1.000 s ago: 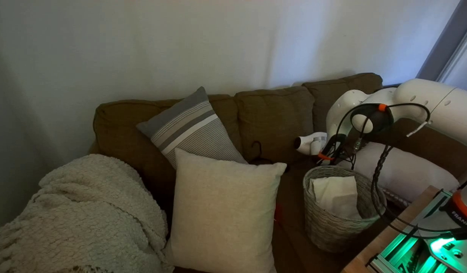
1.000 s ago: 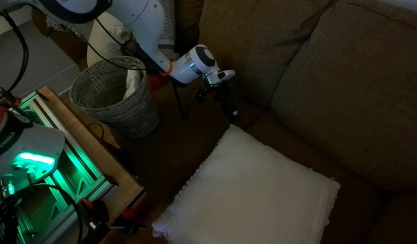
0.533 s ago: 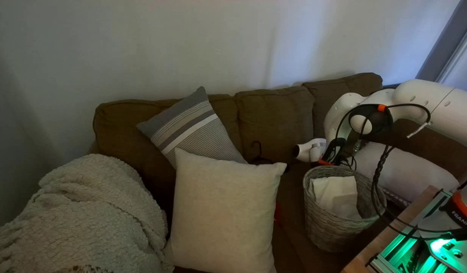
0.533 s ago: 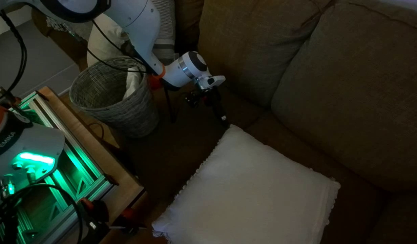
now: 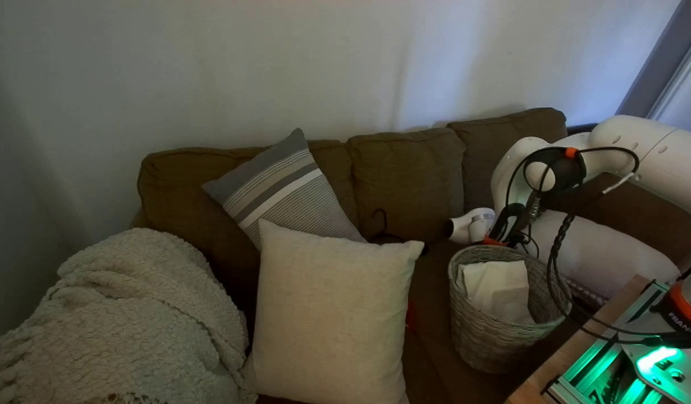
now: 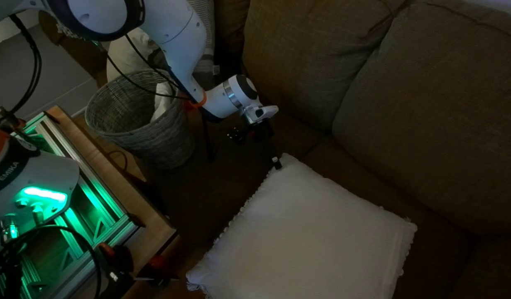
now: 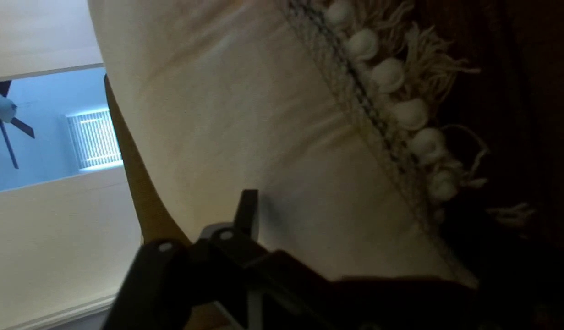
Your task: Move the pillow on the right to the left side of the sofa
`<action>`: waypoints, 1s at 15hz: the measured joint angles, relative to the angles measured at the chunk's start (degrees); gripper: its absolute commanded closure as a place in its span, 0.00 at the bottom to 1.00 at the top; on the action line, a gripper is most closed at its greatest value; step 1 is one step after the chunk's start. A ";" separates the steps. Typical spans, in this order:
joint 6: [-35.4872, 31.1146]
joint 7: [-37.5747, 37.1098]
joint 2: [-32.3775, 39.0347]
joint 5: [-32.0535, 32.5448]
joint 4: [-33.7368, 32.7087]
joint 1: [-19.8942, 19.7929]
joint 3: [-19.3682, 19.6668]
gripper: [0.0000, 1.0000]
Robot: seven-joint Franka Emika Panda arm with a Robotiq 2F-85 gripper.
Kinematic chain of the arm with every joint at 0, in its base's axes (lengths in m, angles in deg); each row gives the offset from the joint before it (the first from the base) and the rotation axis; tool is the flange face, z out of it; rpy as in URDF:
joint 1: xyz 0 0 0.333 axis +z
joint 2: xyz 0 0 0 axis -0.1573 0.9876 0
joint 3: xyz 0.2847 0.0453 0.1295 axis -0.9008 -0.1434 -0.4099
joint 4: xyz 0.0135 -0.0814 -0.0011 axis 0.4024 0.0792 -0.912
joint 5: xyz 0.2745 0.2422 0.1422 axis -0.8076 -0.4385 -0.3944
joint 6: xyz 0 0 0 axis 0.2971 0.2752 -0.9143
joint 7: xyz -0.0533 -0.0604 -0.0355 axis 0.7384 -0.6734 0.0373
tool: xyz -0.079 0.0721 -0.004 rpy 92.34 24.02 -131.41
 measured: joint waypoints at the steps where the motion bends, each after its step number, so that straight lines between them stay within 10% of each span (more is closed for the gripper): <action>1: 0.00 -0.39 -0.03 0.43 -0.16 -0.22 -0.69 0.00; 15: -2.04 -0.88 -0.27 1.23 -1.04 1.13 -1.73 0.00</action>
